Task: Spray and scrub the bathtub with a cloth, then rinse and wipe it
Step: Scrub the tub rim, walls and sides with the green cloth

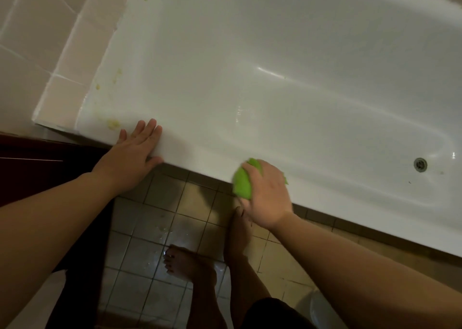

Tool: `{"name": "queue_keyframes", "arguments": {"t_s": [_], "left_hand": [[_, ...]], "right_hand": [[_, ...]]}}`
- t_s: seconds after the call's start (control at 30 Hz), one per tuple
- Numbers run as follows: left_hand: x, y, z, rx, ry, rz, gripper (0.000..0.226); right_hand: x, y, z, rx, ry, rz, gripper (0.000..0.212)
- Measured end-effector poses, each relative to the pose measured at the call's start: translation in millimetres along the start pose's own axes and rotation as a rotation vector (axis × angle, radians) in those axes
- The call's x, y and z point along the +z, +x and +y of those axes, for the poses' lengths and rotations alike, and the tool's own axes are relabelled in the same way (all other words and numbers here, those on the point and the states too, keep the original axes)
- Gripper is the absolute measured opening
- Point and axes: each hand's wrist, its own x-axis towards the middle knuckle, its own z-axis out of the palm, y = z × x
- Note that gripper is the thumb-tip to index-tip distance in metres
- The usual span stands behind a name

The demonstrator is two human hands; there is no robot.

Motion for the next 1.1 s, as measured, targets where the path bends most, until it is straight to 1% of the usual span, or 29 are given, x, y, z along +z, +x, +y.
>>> {"name": "queue_keyframes", "arguments": {"t_s": [0.1,0.17,0.23,0.33,0.4,0.47,0.57,0.7,0.8,0.87,0.93,1.1], "left_hand": [[1,-1,0,-0.002,-0.008,0.009,0.078],[1,0,1,-0.002,-0.01,0.006,0.079],[0,0,3,-0.004,-0.012,-0.003,0.078],[-2,1,4,-0.011,0.0,-0.018,0.078],[-5,1,6,-0.025,0.019,-0.043,0.079],[-6,3,8,-0.034,0.032,-0.059,0.079],[-10,4,8,-0.028,0.039,-0.067,0.079],[-10,2,8,-0.018,0.027,-0.069,0.078],[-10,2,7,-0.017,0.025,-0.075,0.077],[-12,2,8,-0.017,0.005,-0.079,0.077],[-14,2,10,-0.011,-0.001,-0.075,0.076],[-17,2,8,0.01,-0.047,-0.002,0.076]], "right_hand": [[-17,-35,48,0.069,-0.062,-0.017,0.072],[-18,-36,49,0.092,-0.071,-0.017,0.072],[-12,-16,23,0.083,-0.045,-0.024,0.074],[5,41,-43,-0.015,-0.008,-0.071,0.076],[14,74,-81,-0.035,0.02,-0.094,0.074],[15,82,-92,-0.051,0.036,-0.097,0.075],[5,48,-56,-0.107,0.032,-0.121,0.078],[-11,-1,16,-0.032,-0.034,-0.112,0.082],[-11,-8,28,0.011,-0.054,-0.083,0.083],[-8,2,9,0.047,-0.04,-0.051,0.083],[-1,21,-22,0.041,-0.022,-0.059,0.081],[17,82,-101,-0.068,0.03,-0.111,0.079]]}}
